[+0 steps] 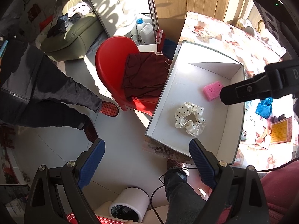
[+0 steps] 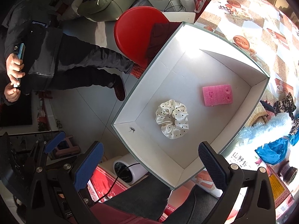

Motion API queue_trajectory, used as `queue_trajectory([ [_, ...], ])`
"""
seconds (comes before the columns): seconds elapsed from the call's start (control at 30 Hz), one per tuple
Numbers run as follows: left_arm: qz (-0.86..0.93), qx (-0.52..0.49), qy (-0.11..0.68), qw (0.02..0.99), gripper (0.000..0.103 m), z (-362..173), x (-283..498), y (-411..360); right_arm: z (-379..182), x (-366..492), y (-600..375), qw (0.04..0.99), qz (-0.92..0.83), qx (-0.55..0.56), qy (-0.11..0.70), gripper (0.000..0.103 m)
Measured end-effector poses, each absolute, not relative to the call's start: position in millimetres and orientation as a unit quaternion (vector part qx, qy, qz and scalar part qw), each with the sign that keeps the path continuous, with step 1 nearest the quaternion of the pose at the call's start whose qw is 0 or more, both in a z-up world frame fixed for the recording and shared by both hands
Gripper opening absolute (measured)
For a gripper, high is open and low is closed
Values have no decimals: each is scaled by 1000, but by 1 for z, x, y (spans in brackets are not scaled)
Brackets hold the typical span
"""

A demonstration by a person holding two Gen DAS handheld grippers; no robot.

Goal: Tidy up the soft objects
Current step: 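Grasp the leopard scrunchie with the left tool while the right tool grasps the knitted hat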

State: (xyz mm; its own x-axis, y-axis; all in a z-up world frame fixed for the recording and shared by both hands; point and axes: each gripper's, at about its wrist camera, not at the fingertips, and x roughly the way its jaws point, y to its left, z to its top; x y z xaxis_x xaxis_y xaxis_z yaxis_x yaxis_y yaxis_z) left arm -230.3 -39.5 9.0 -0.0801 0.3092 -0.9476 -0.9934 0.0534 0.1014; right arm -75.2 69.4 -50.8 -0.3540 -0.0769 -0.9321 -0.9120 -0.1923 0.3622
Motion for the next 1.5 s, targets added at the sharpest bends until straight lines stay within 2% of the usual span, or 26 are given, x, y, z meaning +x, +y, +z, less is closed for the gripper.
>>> queue_trajectory([
  [0.17,543,-361,465,600,94,10,-213,-21,-34,-39,72,380,612,-416,555,102],
  [0.43,452,-308,484,682,94,22,-151,33,12,66,56,488,566,-285,600,102],
  [0.63,371,-276,498,733,94,26,-80,73,45,158,12,582,493,-191,617,102],
  [0.8,318,-267,510,753,94,18,-6,92,51,228,-25,633,432,-176,617,102],
  [0.97,267,-287,536,747,94,-8,68,108,26,294,-49,650,377,-182,634,102],
  [1.1,245,-287,577,724,94,-44,119,125,-23,333,-56,629,344,-204,667,102],
  [1.5,229,-330,653,643,94,-140,185,144,-153,360,-9,479,353,-237,768,102],
])
